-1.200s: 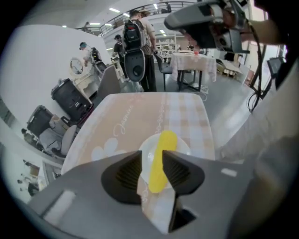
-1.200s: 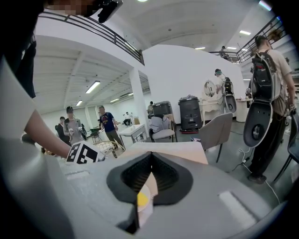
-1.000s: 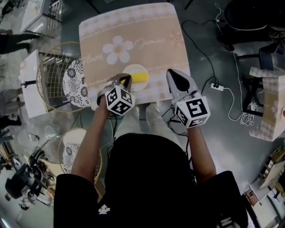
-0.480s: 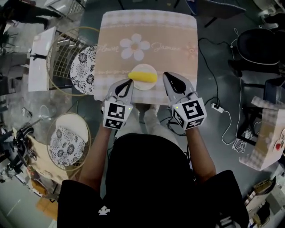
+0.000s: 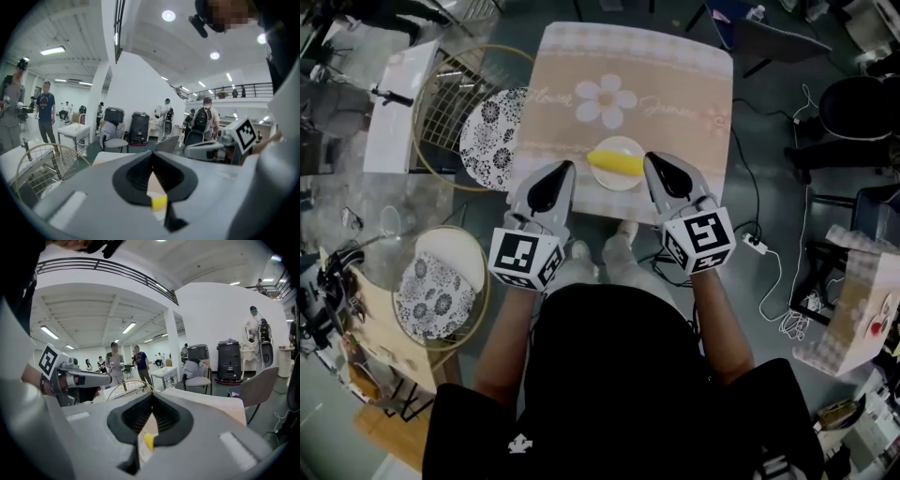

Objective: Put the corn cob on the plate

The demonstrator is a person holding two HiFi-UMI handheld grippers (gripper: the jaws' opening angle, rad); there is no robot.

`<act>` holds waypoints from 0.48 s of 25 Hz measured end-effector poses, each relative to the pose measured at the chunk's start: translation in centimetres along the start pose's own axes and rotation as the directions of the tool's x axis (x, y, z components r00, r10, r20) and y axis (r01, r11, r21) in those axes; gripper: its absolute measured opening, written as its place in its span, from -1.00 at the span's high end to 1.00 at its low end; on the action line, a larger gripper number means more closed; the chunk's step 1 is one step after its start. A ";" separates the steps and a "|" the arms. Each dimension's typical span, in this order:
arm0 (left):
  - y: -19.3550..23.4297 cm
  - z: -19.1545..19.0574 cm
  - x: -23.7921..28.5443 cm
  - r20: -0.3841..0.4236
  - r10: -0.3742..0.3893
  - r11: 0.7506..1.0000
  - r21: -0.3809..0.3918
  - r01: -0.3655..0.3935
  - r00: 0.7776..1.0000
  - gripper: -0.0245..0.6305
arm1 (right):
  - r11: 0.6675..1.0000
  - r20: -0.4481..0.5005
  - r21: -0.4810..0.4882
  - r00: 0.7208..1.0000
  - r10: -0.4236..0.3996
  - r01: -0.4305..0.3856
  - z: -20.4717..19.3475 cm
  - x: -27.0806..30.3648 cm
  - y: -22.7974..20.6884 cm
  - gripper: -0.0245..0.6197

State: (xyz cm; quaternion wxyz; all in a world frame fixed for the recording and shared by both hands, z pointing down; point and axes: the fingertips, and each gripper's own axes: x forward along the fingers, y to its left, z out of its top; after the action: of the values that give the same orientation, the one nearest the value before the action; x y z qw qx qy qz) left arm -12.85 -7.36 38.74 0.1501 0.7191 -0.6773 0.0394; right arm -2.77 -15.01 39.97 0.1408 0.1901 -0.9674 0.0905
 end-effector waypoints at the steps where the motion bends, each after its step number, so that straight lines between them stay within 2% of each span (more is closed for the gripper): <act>1: 0.0 0.5 -0.5 0.014 -0.002 1.000 0.000 0.002 1.000 0.90 | 1.000 0.003 -0.004 1.000 0.000 0.000 0.2 0.0 0.6 0.92; 8: 0.5 3.1 -4.7 0.099 -0.027 1.000 0.018 0.025 0.995 0.90 | 0.999 0.029 -0.036 0.999 -0.036 0.037 1.6 -1.0 4.6 0.91; 12: 0.3 4.0 -7.1 0.139 -0.050 0.998 0.052 0.043 0.989 0.90 | 0.996 0.038 -0.057 0.997 -0.063 0.065 2.0 -2.2 6.8 0.92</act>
State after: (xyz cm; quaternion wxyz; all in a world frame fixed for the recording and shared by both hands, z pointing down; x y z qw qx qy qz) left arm -14.32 -1.62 33.17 0.0853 0.7393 -0.6680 0.0018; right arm -4.01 -8.49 36.61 0.1317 0.2183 -0.9654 0.0544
